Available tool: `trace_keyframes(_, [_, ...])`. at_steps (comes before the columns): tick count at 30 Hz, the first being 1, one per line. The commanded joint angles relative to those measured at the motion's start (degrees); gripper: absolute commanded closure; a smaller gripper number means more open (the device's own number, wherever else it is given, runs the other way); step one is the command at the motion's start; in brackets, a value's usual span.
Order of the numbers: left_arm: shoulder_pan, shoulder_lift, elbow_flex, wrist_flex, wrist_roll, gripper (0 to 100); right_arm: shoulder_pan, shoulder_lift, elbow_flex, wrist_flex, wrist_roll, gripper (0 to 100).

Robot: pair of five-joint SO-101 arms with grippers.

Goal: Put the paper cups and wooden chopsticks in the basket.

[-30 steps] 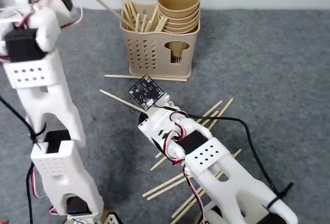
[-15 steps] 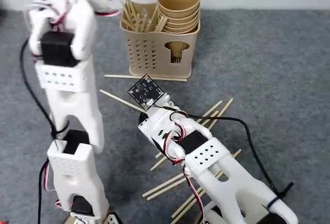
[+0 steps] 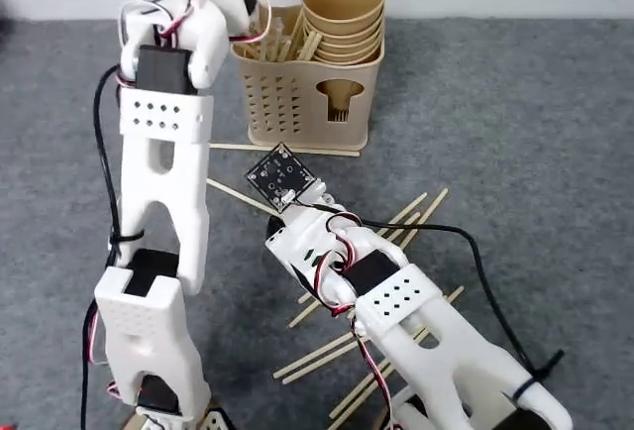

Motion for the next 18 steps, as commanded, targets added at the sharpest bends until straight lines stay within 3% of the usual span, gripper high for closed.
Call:
trace_keyframes(1, [0.9, -1.0, 0.9, -1.3, -2.4, 99, 1.1, -2.2, -0.4, -1.3, 0.5, 92.0])
trace_keyframes(12, [0.9, -1.5, 5.5, 3.0, -2.3, 97, 1.1, -2.2, -0.4, -1.3, 0.5, 92.0])
trace_keyframes(18, [0.5, -1.6, -0.5, 5.9, -2.2, 72, 1.1, -2.2, -0.4, -1.1, 0.5, 92.0])
